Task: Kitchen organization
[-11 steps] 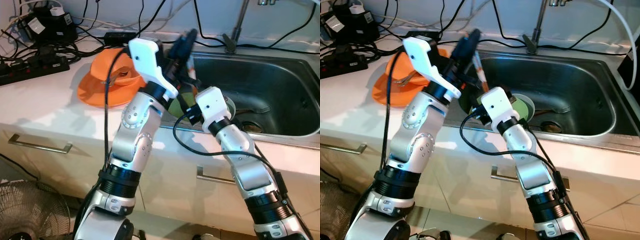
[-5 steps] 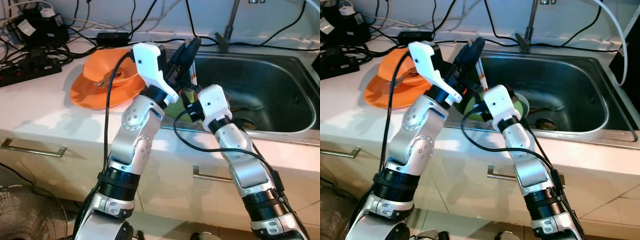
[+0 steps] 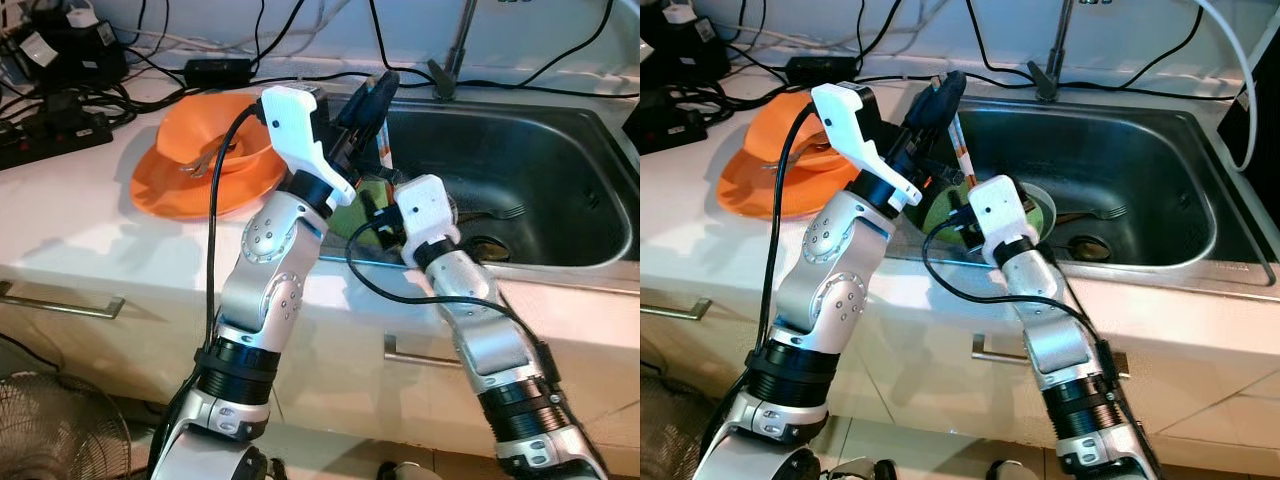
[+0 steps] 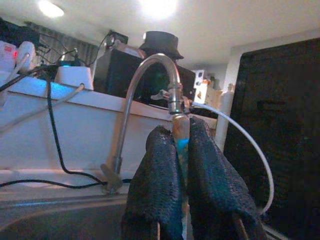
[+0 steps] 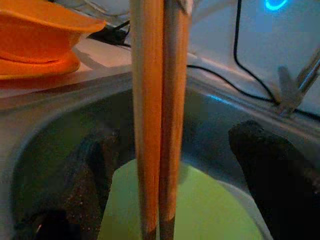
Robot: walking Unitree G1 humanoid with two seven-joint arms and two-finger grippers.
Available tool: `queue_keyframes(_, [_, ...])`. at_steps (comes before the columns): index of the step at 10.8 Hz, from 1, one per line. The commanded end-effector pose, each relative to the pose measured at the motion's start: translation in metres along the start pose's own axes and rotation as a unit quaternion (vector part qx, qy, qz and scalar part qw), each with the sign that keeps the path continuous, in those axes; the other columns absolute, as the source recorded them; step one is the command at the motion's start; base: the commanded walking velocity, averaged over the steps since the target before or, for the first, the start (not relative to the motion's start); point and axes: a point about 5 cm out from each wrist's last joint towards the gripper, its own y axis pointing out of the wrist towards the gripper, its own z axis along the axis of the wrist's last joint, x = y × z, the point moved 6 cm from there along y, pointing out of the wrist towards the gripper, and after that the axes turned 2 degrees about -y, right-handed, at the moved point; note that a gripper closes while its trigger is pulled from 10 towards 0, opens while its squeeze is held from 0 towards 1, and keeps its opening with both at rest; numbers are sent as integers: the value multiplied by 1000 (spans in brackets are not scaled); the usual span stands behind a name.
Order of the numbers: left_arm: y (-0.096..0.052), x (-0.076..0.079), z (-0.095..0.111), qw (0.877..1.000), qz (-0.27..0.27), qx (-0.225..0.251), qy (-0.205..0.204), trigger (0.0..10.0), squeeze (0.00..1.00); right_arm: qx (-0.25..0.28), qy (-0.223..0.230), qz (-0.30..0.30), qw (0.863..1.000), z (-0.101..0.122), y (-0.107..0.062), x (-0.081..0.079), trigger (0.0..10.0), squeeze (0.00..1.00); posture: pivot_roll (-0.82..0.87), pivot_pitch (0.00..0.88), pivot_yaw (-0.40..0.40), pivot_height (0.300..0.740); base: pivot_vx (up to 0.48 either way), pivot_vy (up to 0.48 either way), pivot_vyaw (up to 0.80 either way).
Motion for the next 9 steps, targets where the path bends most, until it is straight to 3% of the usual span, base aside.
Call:
queue_keyframes(1, [-2, -1, 3, 1000, 6, 4, 4, 10000, 0, -5, 7, -1, 1000, -1, 1, 2, 10000, 0, -16, 92, 31, 740, 0, 0, 0])
queue_keyframes(3, [-3, -3, 4, 1000, 9, 5, 7, 10000, 0, -9, 16, 0, 1000, -4, 0, 0, 10000, 0, -12, 72, 32, 740, 0, 0, 0])
queue_keyframes(4, [-4, -3, 4, 1000, 8, 4, 10, 10000, 0, -12, 19, -2, 1000, -6, -1, 1, 7765, 0, -11, 63, 34, 740, 0, 0, 0])
queue_keyframes(5, [-4, -3, 4, 1000, 6, 4, 11, 10000, 0, -10, 20, -4, 1000, -5, 0, 1, 2000, 0, -14, 49, 38, 740, 0, 0, 0])
queue_keyframes(6, [-4, -3, 4, 1000, 6, 3, 12, 10000, 0, -8, 21, -5, 1000, -4, 0, 2, 0, 0, -17, 48, 39, 740, 0, 0, 0])
queue_keyframes(9, [-3, -2, 3, 1000, 3, 4, 13, 10000, 0, -3, 24, -3, 1000, -3, 0, -1, 0, 0, -16, 36, 39, 740, 0, 0, 0])
